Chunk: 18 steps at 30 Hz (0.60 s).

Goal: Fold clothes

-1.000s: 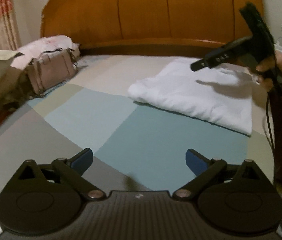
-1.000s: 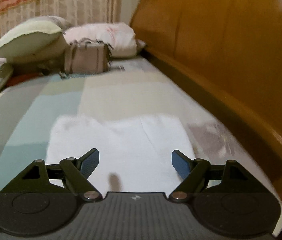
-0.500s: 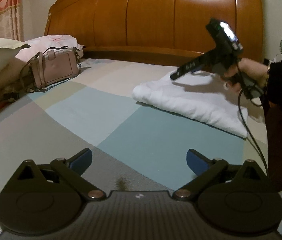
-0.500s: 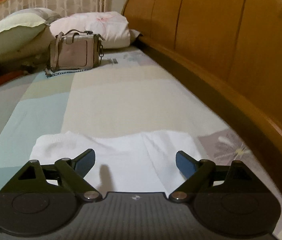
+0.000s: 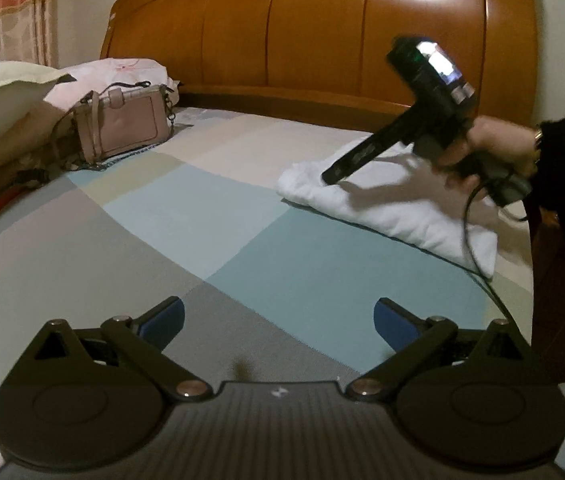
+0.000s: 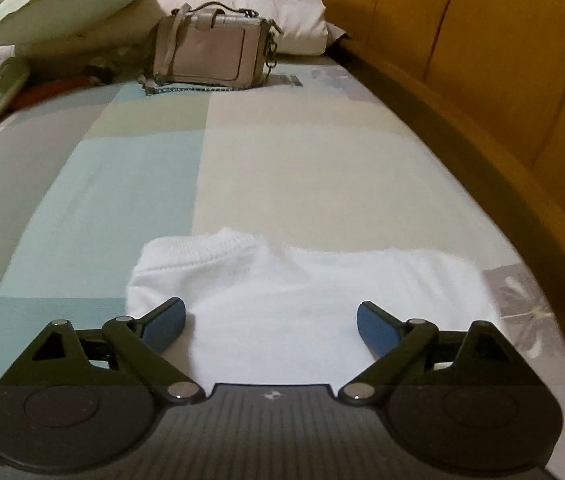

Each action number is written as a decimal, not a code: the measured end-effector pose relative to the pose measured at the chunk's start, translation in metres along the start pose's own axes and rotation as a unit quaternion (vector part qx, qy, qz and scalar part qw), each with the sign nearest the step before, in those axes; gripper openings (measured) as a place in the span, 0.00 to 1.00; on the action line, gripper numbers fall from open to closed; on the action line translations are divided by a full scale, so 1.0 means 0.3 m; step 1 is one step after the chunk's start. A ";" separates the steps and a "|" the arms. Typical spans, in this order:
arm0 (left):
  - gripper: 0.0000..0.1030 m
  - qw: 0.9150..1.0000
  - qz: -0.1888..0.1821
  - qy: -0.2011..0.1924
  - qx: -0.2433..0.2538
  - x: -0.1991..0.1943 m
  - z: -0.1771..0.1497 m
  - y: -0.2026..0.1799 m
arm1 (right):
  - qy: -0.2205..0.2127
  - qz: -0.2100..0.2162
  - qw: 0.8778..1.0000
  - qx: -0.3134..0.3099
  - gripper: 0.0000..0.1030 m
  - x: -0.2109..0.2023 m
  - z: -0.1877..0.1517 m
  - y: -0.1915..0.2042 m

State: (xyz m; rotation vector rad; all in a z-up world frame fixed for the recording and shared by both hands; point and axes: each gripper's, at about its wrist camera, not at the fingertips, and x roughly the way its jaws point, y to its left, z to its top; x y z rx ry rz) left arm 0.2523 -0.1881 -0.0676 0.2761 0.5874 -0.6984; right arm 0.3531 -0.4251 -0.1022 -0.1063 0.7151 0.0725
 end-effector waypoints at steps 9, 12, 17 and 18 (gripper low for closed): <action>0.98 1.000 0.012 0.011 -0.018 -0.071 -0.022 0.000 | 0.041 -0.022 0.999 0.004 0.94 -0.085 -0.112 -0.002; 0.98 0.999 0.015 0.017 -0.025 -0.098 -0.014 -0.015 | 0.062 -0.022 0.998 0.017 0.94 -0.070 -0.157 0.004; 0.98 1.000 0.017 0.015 -0.021 -0.144 -0.014 -0.031 | 0.025 0.001 0.999 0.038 0.96 -0.204 -0.158 0.028; 0.98 0.999 0.018 0.014 -0.023 -0.153 -0.017 -0.034 | 0.024 0.001 0.999 0.037 0.96 -0.221 -0.176 0.037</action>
